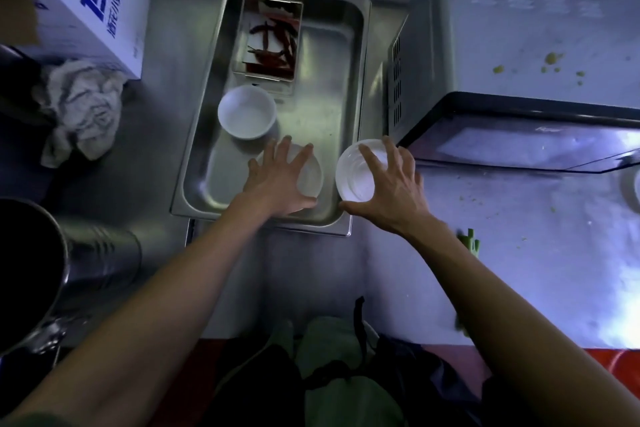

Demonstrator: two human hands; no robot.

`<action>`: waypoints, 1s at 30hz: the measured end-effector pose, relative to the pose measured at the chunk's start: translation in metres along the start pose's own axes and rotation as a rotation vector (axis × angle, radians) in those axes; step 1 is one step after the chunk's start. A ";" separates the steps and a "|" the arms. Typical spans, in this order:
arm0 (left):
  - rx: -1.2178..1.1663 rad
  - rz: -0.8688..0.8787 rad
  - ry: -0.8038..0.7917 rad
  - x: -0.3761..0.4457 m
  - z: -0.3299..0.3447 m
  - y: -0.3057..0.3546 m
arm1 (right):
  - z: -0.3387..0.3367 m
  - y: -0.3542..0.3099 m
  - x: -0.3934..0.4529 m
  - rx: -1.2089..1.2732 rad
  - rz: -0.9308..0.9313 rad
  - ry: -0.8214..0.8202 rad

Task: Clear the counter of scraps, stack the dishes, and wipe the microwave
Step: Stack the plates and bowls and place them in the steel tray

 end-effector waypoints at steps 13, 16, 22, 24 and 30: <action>0.030 0.030 -0.069 0.038 0.018 -0.006 | 0.004 -0.007 0.031 0.071 -0.019 -0.032; 0.025 0.030 -0.065 0.039 0.019 -0.006 | 0.005 -0.010 0.034 0.072 -0.021 -0.026; -0.015 0.057 -0.008 0.022 0.017 -0.016 | 0.002 -0.019 0.038 0.084 -0.029 -0.001; -0.007 0.041 0.028 0.012 0.014 -0.024 | -0.001 -0.026 0.041 0.082 -0.044 -0.002; -0.096 -0.061 0.090 -0.024 0.000 -0.054 | -0.003 -0.068 0.053 0.091 -0.140 -0.004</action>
Point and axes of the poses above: each hand's wrist, its own x-axis towards the middle knuckle, its own z-axis out of the palm, y = z × x, the point moved 1 cm from there along x, towards the middle knuckle, and after that the axes turned 6 degrees about -x, right-handed, at the moved point
